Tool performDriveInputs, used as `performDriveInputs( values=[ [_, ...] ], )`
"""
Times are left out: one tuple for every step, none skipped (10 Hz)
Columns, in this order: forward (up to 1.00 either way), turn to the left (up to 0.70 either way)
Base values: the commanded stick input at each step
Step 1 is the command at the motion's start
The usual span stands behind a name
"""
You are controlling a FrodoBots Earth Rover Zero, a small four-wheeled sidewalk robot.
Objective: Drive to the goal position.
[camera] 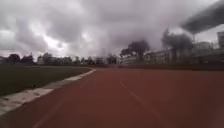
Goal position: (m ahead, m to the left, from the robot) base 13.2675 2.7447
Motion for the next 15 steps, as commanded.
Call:
performDriveInputs(
  values=[
    [1.0,0.0],
    [1.0,0.0],
    [1.0,0.0],
    [1.0,0.0],
    [1.0,0.0],
    [1.0,0.0],
    [1.0,0.0],
    [1.0,0.0],
    [1.0,0.0],
    [1.0,0.0],
    [1.0,0.0],
    [1.0,0.0],
    [1.0,0.0],
    [1.0,0.0],
    [1.0,0.0]
  ],
)
